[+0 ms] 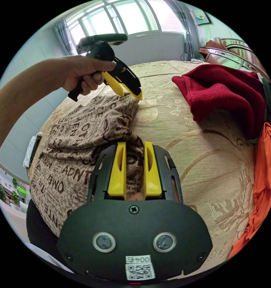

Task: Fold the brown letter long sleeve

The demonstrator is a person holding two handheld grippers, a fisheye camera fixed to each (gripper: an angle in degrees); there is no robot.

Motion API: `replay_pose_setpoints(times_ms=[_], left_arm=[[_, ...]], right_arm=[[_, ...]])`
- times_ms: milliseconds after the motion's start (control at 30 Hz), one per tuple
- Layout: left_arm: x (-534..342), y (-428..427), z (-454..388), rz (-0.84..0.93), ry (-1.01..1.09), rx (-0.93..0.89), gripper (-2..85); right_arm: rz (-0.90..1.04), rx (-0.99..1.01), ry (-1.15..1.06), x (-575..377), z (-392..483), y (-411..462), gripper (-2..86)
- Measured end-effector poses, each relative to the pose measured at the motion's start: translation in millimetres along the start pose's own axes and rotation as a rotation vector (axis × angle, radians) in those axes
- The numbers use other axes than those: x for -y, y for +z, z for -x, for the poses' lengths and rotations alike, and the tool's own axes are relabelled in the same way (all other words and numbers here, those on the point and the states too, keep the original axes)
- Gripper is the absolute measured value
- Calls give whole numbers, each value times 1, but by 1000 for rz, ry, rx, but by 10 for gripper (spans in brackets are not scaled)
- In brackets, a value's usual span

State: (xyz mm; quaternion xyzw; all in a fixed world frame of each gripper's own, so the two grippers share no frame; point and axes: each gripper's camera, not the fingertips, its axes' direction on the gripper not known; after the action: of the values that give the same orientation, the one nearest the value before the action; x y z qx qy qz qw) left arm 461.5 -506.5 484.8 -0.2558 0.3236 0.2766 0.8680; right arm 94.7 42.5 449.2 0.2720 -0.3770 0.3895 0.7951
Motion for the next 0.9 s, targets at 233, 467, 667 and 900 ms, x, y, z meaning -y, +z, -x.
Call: replay_pose_setpoints(times_ms=[233,467,667,900], left_arm=[[11,9,-10,69,45,0,112],[-4,-5,26,-84,-28,-175,37],[-36,22,91,-228,-211,-466,38],[-66,-26,114,-266,-71,-515,102]], right_arm=[[17,-53,-19,7,3,8,78],[35,-102,7,16,2,18,39],[75,-161,8,26,8,34,38],[67,-106,41,33,0,40,36]])
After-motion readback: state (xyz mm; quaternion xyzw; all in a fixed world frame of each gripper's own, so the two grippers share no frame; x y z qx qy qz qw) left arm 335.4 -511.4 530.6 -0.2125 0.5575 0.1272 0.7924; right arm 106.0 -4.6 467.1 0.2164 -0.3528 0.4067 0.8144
